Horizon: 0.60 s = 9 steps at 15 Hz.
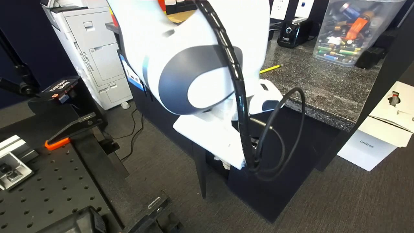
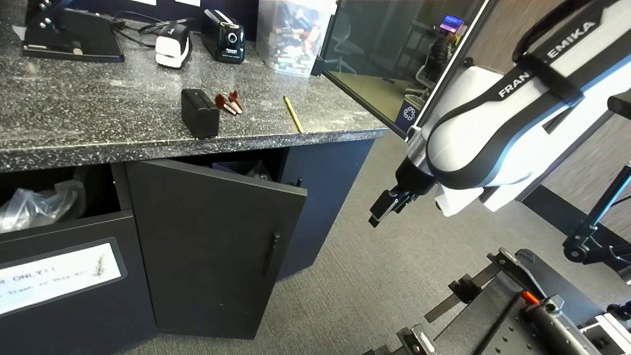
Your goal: Open the right door of the cabinet
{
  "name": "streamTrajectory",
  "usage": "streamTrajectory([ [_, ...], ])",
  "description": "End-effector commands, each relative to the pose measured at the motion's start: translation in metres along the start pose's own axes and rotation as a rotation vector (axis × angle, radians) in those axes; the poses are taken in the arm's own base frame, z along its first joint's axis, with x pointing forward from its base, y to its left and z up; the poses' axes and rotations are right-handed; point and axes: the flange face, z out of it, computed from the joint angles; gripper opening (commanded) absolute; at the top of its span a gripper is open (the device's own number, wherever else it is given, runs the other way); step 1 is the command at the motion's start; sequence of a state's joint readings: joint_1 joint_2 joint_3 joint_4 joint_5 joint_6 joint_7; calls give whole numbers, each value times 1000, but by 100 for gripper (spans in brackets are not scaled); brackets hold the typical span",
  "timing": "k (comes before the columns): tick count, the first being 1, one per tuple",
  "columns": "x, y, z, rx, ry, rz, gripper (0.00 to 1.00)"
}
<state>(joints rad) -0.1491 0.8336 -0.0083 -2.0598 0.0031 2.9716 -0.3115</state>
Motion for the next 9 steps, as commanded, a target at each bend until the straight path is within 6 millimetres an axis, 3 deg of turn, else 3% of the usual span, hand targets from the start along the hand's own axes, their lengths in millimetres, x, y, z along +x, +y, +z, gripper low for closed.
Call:
streamTrajectory([
  [1, 36, 26, 25, -8, 89, 53, 100],
  [5, 83, 43, 46, 15, 148, 104, 100],
  [9, 113, 29, 56, 77, 161, 103, 100],
])
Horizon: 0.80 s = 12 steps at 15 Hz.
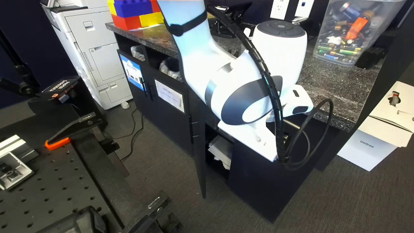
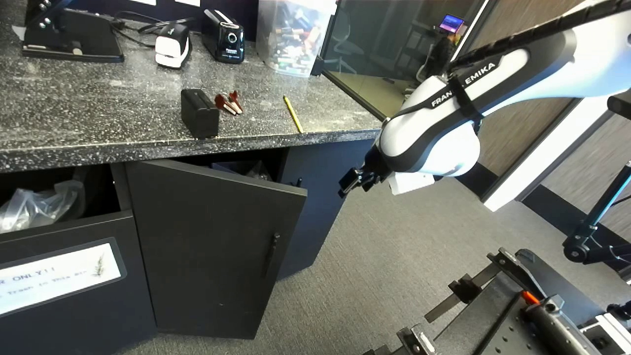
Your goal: Open the right door of the cabinet
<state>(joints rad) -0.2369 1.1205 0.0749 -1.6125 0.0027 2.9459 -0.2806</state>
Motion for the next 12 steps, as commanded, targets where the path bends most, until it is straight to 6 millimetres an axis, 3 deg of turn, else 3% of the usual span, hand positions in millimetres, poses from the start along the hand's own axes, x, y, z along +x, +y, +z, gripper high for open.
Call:
streamTrajectory([
  [1, 27, -16, 13, 71, 1, 12, 100],
  [7, 53, -46, 15, 115, 7, 4, 100],
  [12, 71, -58, 35, 110, 24, 6, 100],
])
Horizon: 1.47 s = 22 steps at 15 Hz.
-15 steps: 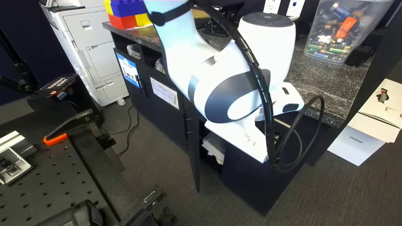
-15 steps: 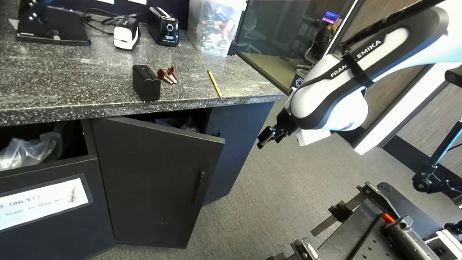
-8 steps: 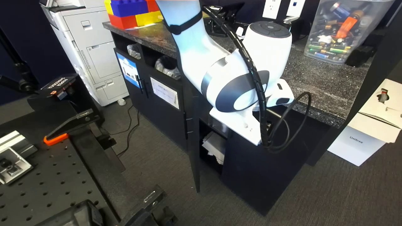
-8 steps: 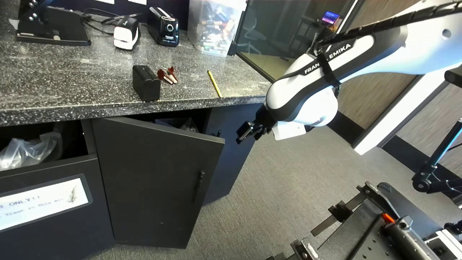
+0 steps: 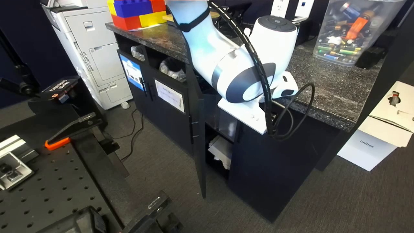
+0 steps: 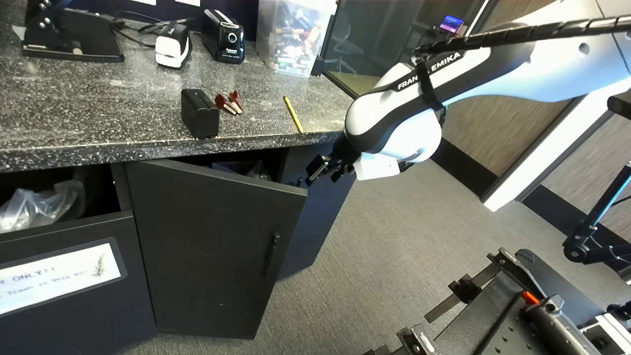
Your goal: Open the right door of the cabinet
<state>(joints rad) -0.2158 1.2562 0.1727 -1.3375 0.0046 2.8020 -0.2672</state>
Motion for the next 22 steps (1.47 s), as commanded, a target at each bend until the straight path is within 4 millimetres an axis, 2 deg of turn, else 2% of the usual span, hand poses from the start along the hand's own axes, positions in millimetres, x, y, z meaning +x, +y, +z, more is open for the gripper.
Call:
streamTrajectory([
  [1, 13, -13, 25, 13, -4, 9, 100],
  [4, 18, -27, 38, 21, -9, 7, 100],
  [5, 20, -31, 40, 21, -5, 7, 75],
  [6, 22, -34, 41, 18, 0, 5, 74],
  [7, 24, -38, 42, 13, 10, 3, 68],
  [10, 29, -44, 42, 6, 26, -2, 42],
  [13, 30, -52, 40, 5, 33, -2, 20],
  [16, 27, -50, 38, -14, 32, 1, 1],
  [17, 26, -49, 37, -21, 31, 1, 0],
  [19, 18, -50, 38, -33, 8, 10, 4],
  [22, -10, -57, 34, 5, -82, 3, 4],
])
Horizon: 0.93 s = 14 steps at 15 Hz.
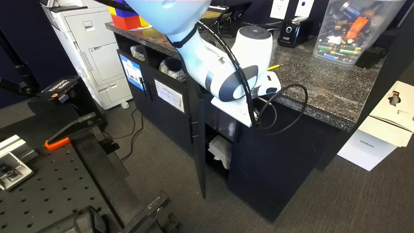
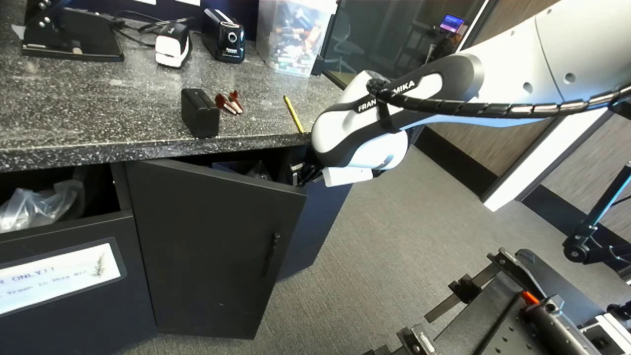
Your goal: Open the right door of the cabinet
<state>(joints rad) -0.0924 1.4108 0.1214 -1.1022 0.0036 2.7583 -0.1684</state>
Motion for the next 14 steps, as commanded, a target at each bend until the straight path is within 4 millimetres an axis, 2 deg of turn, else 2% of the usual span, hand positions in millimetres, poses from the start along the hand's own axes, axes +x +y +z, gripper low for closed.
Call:
streamTrajectory([
  [1, -35, -17, -10, 60, -136, -16, 4],
  [8, -76, -4, -41, 22, -278, -78, 4],
  [14, -111, 7, -58, -19, -335, -123, 4],
])
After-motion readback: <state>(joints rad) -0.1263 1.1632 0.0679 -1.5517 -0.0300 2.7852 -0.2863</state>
